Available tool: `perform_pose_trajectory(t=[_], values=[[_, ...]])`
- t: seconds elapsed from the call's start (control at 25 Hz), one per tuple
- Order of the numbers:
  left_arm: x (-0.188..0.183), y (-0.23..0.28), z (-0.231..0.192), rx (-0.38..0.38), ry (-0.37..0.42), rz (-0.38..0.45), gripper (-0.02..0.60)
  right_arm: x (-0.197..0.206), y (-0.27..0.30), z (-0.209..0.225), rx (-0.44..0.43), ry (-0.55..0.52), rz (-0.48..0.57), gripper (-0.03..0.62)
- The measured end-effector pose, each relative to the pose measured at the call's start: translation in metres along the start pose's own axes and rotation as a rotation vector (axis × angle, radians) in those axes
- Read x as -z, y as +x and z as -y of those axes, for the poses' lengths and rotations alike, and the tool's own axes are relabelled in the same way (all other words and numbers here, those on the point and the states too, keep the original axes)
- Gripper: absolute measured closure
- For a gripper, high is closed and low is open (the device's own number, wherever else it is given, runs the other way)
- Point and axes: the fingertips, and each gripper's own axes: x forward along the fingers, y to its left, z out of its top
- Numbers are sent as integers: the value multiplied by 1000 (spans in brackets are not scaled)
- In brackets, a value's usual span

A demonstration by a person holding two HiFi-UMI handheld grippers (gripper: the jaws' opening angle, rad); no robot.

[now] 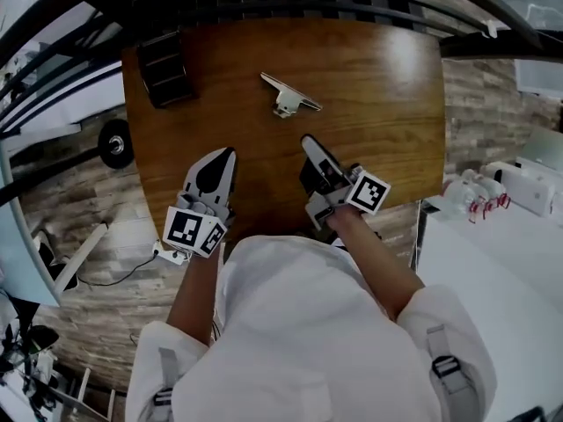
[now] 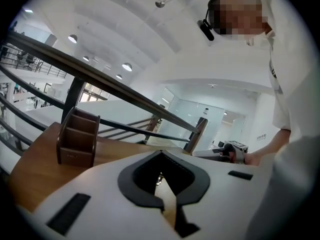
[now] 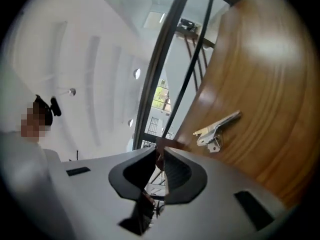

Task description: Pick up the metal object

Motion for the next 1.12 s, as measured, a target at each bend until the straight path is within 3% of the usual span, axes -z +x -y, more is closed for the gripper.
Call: perform_pose_trajectory(t=[0.12, 0.24, 0.44, 1.12], values=[[5, 22, -8, 3, 4, -17, 568, -10, 7, 32, 20, 124, 52, 555], [12, 42, -19, 5, -7, -49, 568, -14, 20, 62, 38, 263, 90, 491], [32, 64, -26, 11, -19, -100, 568, 3, 33, 100, 87, 473, 102, 482], [70, 79, -42, -3, -85, -157, 568, -3, 71, 131, 43, 648, 164, 480]])
